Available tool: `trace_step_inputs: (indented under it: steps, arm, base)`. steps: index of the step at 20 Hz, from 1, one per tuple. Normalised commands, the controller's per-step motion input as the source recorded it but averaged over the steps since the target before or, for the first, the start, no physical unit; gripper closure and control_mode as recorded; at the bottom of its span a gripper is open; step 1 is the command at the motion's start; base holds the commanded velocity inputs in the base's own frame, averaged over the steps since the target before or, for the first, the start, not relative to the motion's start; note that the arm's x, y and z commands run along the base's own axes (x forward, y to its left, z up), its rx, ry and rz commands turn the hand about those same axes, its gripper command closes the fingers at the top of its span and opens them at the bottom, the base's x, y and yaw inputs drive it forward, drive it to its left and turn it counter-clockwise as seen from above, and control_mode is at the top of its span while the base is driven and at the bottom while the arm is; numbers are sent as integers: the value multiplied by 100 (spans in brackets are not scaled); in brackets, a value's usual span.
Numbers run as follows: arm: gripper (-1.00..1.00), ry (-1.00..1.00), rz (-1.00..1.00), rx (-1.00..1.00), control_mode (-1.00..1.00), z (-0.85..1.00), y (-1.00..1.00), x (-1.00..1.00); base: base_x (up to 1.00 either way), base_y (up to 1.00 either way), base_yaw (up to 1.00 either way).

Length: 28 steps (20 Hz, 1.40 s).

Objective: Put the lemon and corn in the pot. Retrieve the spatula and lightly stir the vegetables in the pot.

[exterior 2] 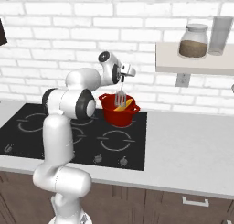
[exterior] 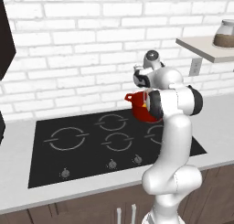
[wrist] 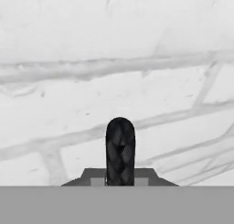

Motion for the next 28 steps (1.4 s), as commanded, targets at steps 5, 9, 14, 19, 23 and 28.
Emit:
trace_step_inputs:
  steps: [5, 9, 14, 19, 23, 28]
  arm:
    - [100, 12, -6, 0, -100, -29, 0, 7]
    - [100, 2, 0, 0, -100, -42, 0, 42]
    - [100, -1, 0, 0, -100, -57, 0, 59]
    - [100, -5, 12, 0, -100, -45, 0, 28]
    - [100, -2, 27, 0, -100, -45, 8, 0]
    - [100, -9, 33, 9, -100, -1, 28, 12]
  base:
    - [0, 0, 0]
    - [0, 0, 0]
    - [0, 0, 0]
    - [0, 0, 0]
    - [0, 0, 0]
    - [0, 0, 0]
